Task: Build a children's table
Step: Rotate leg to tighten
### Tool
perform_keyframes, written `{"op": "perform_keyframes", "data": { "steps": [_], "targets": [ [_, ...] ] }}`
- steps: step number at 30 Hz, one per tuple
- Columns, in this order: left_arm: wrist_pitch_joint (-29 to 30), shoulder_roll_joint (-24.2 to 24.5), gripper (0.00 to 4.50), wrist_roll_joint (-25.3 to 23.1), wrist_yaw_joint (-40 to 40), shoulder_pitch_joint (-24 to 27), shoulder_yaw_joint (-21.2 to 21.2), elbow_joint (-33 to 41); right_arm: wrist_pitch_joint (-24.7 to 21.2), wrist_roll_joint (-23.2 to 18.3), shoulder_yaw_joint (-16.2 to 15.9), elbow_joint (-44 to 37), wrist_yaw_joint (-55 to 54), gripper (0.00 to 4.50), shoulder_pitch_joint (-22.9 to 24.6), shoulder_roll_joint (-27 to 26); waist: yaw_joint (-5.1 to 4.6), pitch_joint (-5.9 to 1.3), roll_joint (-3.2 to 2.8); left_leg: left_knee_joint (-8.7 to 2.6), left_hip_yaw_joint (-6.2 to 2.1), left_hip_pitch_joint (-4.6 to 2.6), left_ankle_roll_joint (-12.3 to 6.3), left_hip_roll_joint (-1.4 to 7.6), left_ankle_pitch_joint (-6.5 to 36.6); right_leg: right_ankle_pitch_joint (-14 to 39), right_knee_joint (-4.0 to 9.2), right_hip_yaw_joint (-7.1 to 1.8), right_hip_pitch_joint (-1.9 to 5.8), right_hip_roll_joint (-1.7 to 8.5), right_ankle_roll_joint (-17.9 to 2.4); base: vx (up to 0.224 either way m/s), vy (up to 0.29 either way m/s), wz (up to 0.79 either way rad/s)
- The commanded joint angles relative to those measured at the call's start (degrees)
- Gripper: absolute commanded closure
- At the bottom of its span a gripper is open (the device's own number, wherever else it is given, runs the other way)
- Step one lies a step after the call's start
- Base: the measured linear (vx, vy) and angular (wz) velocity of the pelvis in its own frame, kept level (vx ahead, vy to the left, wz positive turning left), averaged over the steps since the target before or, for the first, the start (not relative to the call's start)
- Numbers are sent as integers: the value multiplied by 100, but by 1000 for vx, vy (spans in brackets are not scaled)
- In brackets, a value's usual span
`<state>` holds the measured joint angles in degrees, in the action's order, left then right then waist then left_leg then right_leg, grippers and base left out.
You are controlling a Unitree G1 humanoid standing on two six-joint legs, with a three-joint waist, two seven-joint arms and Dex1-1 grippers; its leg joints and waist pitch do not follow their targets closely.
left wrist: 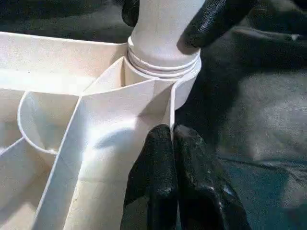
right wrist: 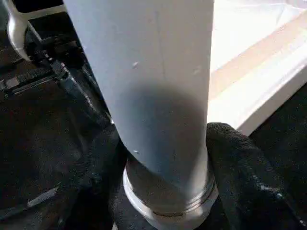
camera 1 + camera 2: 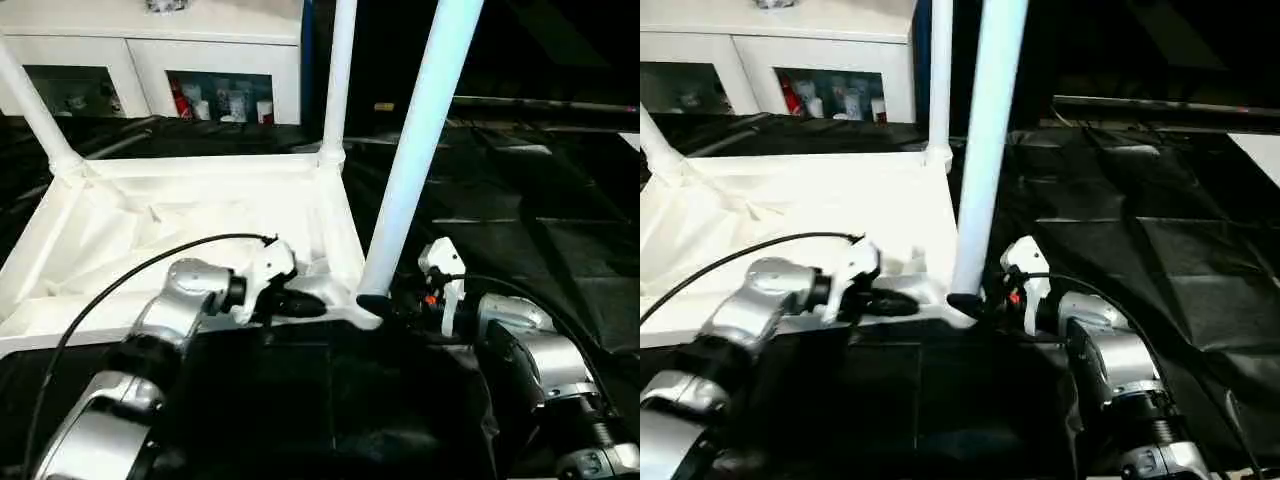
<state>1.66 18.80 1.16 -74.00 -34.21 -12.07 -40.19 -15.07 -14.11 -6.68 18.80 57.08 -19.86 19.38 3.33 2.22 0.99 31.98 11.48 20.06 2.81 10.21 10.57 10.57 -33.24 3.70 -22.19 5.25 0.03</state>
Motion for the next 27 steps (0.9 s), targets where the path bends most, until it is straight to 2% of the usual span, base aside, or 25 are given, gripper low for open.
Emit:
{"op": "perform_keyframes", "data": {
  "steps": [1,7,11,16,19,20,21,22,23,24,25,27],
  "targets": [
    [150,2,450,150,-95,252,7,-138,-101,-86,-88,38,173,207,-43,40,51,-268,110,-329,-115,-8,-363,346,1131,1404,338,-261,209,394,-1337,0,0,0],
    [185,0,450,141,-78,271,16,-93,-101,-74,-107,72,245,236,-65,34,36,-275,115,-328,-122,-8,-352,337,1044,1336,334,-264,209,385,-1296,0,0,0],
    [166,-80,450,107,204,256,41,-88,46,-31,39,123,-139,241,24,-139,29,-272,114,-328,-123,-9,-343,332,1089,1400,343,-263,205,387,-1293,0,0,0],
    [32,-364,450,-86,936,100,64,-321,236,95,134,166,-806,244,209,-449,7,-253,122,-355,-153,-30,-177,334,1409,1973,411,-269,171,397,-1095,0,0,0],
    [4,-844,450,-336,2063,-202,84,-738,310,386,219,285,-1968,247,356,-967,-5,-236,95,-369,-150,-61,-87,335,1588,2125,452,-283,119,381,-1016,0,0,0],
    [7,-906,450,-360,2200,-243,88,-792,318,429,237,317,-2136,248,361,-1037,-9,-241,91,-370,-149,-79,-41,332,1640,2150,452,-282,105,380,-1015,0,0,0],
    [27,-1127,450,-423,2570,-376,79,-959,324,556,371,477,-2844,250,327,-1310,-10,-241,89,-382,-166,-70,5,328,1692,2216,460,-275,123,392,-995,0,0,0],
    [38,-1250,450,-449,2735,-452,67,-1048,307,598,482,590,-3273,250,276,-1474,-19,-230,98,-387,-162,-68,25,319,1735,2288,479,-278,111,386,-958,0,0,0],
    [38,-1250,450,-449,2735,-452,67,-1048,307,598,482,590,-3273,251,276,-1474,-19,-240,83,-391,-176,-98,91,317,1839,2426,495,-276,91,396,-915,0,0,0],
    [29,-1389,450,-488,2963,-539,59,-1161,327,619,598,704,-3665,251,206,-1644,-13,-238,91,-399,-194,-70,71,312,1876,2498,505,-271,125,405,-851,0,0,0],
    [8,-1474,450,-512,3061,-594,48,-1233,341,630,664,777,-3884,251,150,-1746,-12,-240,72,-396,-191,-93,55,311,1935,2517,525,-276,98,404,-825,0,0,0],
    [-95,-1736,450,-553,3291,-764,46,-1462,425,704,801,999,-4457,252,-70,-1983,-24,-233,72,-402,-190,-84,51,297,2020,2597,547,-275,88,392,-777,0,0,0]
  ]
}}
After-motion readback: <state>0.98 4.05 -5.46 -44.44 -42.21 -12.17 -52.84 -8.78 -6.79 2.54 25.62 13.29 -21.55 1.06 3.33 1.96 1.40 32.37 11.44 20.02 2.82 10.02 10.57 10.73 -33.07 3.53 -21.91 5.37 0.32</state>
